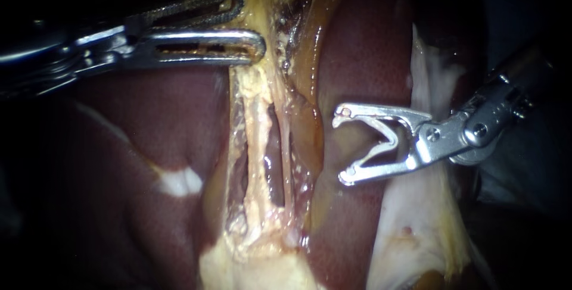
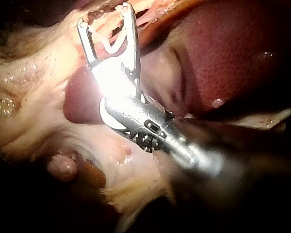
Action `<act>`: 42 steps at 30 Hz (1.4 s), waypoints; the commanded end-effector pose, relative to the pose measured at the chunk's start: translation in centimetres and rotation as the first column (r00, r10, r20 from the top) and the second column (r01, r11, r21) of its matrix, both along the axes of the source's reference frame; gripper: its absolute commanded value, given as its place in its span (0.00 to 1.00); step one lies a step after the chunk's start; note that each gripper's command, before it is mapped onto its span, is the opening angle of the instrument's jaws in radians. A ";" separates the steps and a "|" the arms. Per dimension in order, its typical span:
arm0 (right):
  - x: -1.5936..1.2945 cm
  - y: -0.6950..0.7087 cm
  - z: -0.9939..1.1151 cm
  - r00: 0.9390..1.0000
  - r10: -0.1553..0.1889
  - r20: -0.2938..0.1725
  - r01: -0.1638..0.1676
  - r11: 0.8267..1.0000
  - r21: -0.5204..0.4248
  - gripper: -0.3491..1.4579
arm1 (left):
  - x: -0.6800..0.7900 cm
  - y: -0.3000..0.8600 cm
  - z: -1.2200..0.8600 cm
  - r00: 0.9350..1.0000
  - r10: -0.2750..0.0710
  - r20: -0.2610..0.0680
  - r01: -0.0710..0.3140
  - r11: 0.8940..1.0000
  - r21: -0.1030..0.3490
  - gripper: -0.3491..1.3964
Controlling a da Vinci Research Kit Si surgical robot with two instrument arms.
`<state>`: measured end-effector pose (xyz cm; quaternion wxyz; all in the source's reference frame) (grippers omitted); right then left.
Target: Grabbing gallbladder
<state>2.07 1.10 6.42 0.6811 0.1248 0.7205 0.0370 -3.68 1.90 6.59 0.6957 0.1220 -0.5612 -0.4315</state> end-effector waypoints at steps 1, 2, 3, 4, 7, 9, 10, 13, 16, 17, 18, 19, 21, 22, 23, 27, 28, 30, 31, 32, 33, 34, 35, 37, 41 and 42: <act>0.00 0.00 0.00 1.000 0.001 0.000 -0.001 1.000 0.000 0.52 | 0.03 -0.01 0.00 1.000 -0.004 -0.005 0.004 1.000 -0.001 0.55; 0.00 0.00 0.00 1.000 0.000 0.000 0.000 1.000 0.000 0.52 | 0.07 -0.01 -0.01 1.000 -0.009 -0.008 0.009 1.000 -0.002 0.55; 0.00 0.00 0.00 1.000 0.000 0.000 0.000 1.000 0.000 0.52 | 0.12 -0.03 -0.02 1.000 -0.016 -0.013 0.016 1.000 -0.002 0.55; -0.01 0.00 0.00 1.000 0.000 0.000 0.000 1.000 0.000 0.52 | 0.15 -0.03 -0.02 1.000 -0.021 -0.017 0.021 1.000 -0.002 0.55; -0.01 0.00 0.00 1.000 0.000 0.000 0.000 1.000 0.000 0.52 | 0.29 -0.07 -0.05 0.999 -0.042 -0.031 0.042 0.999 -0.002 0.55; -0.01 0.00 0.00 1.000 0.000 0.000 0.000 1.000 0.000 0.52 | 0.38 -0.08 -0.06 0.998 -0.051 -0.040 0.051 0.999 -0.001 0.55; -0.01 0.00 0.00 1.000 0.000 0.000 0.000 1.000 0.000 0.52 | 0.41 -0.09 -0.06 0.998 -0.054 -0.046 0.054 0.999 0.000 0.55; -0.01 0.00 0.00 1.000 0.000 0.000 0.000 1.000 0.000 0.52 | 0.47 -0.08 -0.04 0.996 -0.066 -0.061 0.066 0.998 0.002 0.55; -0.01 0.00 0.00 1.000 0.000 0.000 0.000 1.000 0.000 0.52 | 0.46 -0.04 0.03 0.994 -0.080 -0.080 0.080 0.997 0.005 0.55; -0.01 0.00 0.00 1.000 0.000 0.000 0.000 1.000 0.000 0.52 | 0.45 -0.03 0.06 0.993 -0.083 -0.085 0.084 0.996 0.006 0.55; -0.01 0.00 0.00 1.000 0.000 0.000 0.000 1.000 0.000 0.52 | 0.44 -0.01 0.09 0.993 -0.080 -0.086 0.081 0.997 0.008 0.55; -0.01 0.00 0.00 1.000 0.000 0.000 0.000 1.000 0.000 0.52 | 0.41 0.01 0.14 0.993 -0.078 -0.087 0.079 0.997 0.016 0.55; -0.01 0.00 0.00 1.000 0.000 0.000 0.000 1.000 0.000 0.52 | 0.36 0.02 0.21 0.993 -0.074 -0.087 0.077 0.997 0.029 0.55; -0.01 0.00 0.00 1.000 0.000 0.000 0.000 1.000 0.000 0.52 | 0.33 0.02 0.26 0.994 -0.068 -0.089 0.072 0.997 0.037 0.55; -0.01 0.00 0.00 1.000 0.000 0.000 0.000 1.000 0.000 0.52 | 0.31 0.01 0.28 0.994 -0.066 -0.087 0.070 0.996 0.049 0.54; -0.01 0.00 0.00 1.000 0.000 0.000 0.000 1.000 0.000 0.52 | 0.24 0.01 0.37 0.994 -0.061 -0.090 0.068 0.995 0.068 0.54; -0.01 0.00 0.01 1.000 0.000 0.000 0.000 1.000 0.000 0.52 | 0.23 0.01 0.38 0.994 -0.060 -0.092 0.066 0.995 0.069 0.54; -0.01 0.00 0.01 1.000 0.000 0.000 0.000 1.000 0.000 0.52 | 0.23 0.00 0.42 0.994 -0.059 -0.095 0.066 0.995 0.075 0.54; -0.01 0.00 0.01 1.000 0.000 0.000 0.000 1.000 0.000 0.52 | 0.23 0.00 0.44 0.994 -0.060 -0.096 0.067 0.994 0.080 0.54; -0.01 0.00 0.01 1.000 0.000 0.000 0.000 1.000 0.000 0.52 | 0.23 0.00 0.46 0.993 -0.058 -0.098 0.066 0.995 0.081 0.54; -0.01 0.00 0.01 1.000 0.000 0.000 0.000 1.000 0.000 0.52 | 0.23 0.00 0.48 0.993 -0.059 -0.099 0.067 0.994 0.086 0.54; -0.01 0.00 0.01 1.000 0.000 0.000 0.000 1.000 0.000 0.52 | 0.23 0.00 0.50 0.993 -0.058 -0.101 0.066 0.994 0.087 0.54; -0.01 0.00 0.01 1.000 0.000 0.000 0.000 1.000 0.000 0.52 | 0.22 0.00 0.50 0.993 -0.055 -0.100 0.064 0.994 0.087 0.54; -0.01 0.00 0.01 1.000 0.001 0.000 -0.001 1.000 0.000 0.52 | 0.21 0.00 0.53 0.994 -0.054 -0.099 0.064 0.994 0.093 0.53; 0.00 0.00 0.01 1.000 0.001 0.000 -0.001 1.000 0.000 0.52 | 0.15 0.01 0.54 0.994 -0.053 -0.097 0.063 0.993 0.101 0.52; 0.00 0.00 0.01 1.000 0.001 0.000 -0.001 1.000 0.000 0.52 | 0.14 0.01 0.54 0.994 -0.054 -0.097 0.064 0.993 0.101 0.52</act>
